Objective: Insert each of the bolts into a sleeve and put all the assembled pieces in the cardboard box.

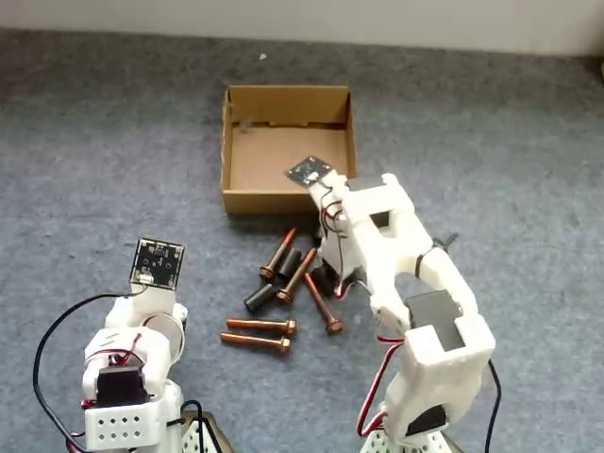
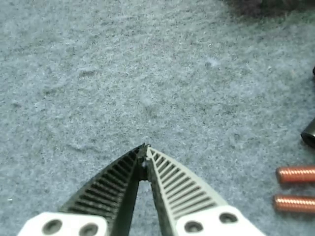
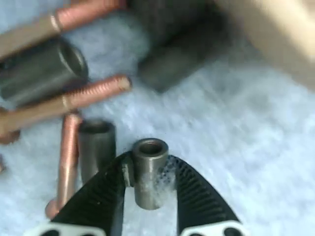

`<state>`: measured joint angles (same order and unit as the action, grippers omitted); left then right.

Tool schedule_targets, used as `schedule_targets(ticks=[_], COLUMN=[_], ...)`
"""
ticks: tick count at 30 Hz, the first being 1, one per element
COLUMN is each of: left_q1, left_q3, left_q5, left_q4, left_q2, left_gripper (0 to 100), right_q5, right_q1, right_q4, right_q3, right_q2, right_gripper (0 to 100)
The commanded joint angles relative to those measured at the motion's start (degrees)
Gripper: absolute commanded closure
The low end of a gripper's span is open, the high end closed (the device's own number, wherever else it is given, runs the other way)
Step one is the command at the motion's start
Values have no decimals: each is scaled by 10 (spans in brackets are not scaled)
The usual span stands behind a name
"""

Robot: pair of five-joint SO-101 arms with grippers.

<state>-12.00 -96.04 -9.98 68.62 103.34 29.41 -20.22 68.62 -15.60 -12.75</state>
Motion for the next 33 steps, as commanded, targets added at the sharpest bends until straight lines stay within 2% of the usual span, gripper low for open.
schedule_targets(ticks=[1, 5, 9, 11, 17, 21, 25, 29, 33], left_q1=[-6, -7, -32, -41, 29, 96, 163, 230, 289], left_q3=[-11, -7, 22, 36, 139, 196, 262, 322, 361], left_q5=[-4, -8, -127, -162, -161, -163, -165, -217, -226], left_q4=[-11, -10, -9, -12, -8, -8, -7, -7, -12], left_q2=[5, 5, 5, 5, 0, -16, -143, -322, -467], left_gripper=[993, 993, 993, 993, 992, 992, 986, 906, 819], right_q5=[-35, -77, -105, -124, -193, -239, -272, -291, -291], right_q1=[22, 25, 32, 51, 143, 175, 202, 218, 222], right_q4=[20, 22, 15, -14, -121, -183, -222, -245, -245], right_q3=[6, -56, -141, -188, -300, -346, -364, -366, -367], right_q2=[128, 233, 315, 352, 407, 408, 408, 408, 407], right_gripper=[992, 992, 992, 992, 992, 992, 992, 992, 992])
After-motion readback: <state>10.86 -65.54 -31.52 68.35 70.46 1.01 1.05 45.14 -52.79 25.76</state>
